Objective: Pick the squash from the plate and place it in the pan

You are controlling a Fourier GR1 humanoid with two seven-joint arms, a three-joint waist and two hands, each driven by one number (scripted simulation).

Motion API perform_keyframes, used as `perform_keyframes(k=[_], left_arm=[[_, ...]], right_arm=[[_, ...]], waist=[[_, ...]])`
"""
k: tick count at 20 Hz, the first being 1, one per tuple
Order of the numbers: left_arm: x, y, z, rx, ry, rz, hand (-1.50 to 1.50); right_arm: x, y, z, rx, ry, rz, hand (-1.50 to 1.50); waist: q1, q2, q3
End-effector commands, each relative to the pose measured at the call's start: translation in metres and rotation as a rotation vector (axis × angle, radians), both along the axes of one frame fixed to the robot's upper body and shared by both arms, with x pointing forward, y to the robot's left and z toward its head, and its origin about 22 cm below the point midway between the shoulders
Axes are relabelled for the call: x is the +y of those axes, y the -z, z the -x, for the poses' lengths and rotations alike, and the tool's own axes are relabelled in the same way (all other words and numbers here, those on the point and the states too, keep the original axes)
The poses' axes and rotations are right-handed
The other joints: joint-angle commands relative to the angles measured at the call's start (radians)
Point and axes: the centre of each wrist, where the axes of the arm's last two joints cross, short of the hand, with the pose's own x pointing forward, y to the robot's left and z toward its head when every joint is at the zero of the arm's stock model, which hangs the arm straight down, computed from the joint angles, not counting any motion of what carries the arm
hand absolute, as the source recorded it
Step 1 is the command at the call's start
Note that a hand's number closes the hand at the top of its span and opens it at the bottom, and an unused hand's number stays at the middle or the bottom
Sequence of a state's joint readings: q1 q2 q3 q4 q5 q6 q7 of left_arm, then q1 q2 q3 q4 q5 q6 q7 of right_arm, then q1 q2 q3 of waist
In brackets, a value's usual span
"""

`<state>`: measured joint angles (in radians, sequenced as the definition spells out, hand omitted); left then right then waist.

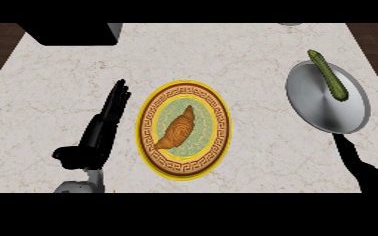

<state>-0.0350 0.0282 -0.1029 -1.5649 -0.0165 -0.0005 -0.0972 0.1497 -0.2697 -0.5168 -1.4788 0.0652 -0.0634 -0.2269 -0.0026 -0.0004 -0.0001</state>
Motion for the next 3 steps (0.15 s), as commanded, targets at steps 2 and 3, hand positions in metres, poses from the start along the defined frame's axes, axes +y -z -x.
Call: perform_keyframes(k=[2, 3], left_arm=[[0.004, 0.0, 0.004, 0.009, 0.003, 0.01, 0.0], [-0.013, -0.005, 0.015, -0.003, 0.012, -0.012, 0.0]], right_arm=[[0.002, 0.016, 0.005, 0.02, 0.023, 0.094, -1.5], [-0.003, -0.01, -0.01, 0.018, 0.033, 0.104, -1.5]], waist=[[0.002, 0.0, 0.0], [0.004, 0.0, 0.0]])
